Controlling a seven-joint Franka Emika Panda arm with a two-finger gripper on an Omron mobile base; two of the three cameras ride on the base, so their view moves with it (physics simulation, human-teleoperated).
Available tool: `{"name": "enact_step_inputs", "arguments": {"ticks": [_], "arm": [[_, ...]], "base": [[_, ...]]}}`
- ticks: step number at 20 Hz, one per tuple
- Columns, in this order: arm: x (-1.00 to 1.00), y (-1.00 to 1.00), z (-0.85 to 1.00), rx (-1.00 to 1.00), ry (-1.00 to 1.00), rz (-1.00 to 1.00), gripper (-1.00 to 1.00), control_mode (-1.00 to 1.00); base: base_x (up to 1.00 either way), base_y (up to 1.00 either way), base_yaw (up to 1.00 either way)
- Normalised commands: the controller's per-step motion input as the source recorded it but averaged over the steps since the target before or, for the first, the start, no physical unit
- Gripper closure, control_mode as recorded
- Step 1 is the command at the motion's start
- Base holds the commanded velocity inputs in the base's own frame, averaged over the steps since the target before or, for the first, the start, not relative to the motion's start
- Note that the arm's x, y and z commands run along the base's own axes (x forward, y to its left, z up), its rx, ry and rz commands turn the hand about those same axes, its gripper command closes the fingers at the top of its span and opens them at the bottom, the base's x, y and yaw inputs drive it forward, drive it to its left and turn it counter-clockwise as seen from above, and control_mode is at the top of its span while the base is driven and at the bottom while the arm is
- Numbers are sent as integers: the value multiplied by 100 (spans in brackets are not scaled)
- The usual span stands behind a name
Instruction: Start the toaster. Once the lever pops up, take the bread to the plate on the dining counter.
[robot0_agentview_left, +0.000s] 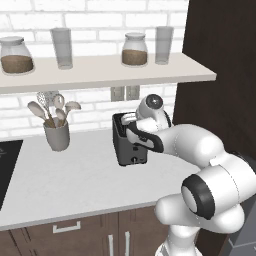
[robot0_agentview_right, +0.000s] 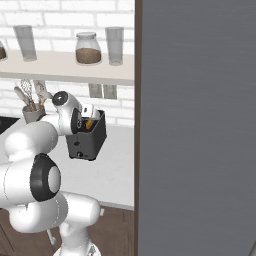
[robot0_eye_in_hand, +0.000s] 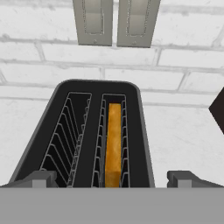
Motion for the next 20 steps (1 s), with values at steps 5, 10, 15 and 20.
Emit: {"name": "enact_step_inputs", "arguments": {"ticks": [5, 10, 15, 20], "arm": [[0, 0, 0, 0, 0, 0, -100, -100], [0, 0, 0, 0, 0, 0, -100, -100], [0, 0, 0, 0, 0, 0, -100, -100], [0, 0, 0, 0, 0, 0, -100, -100]], "base": [[0, 0, 0], [0, 0, 0], [0, 0, 0], [0, 0, 0]]}}
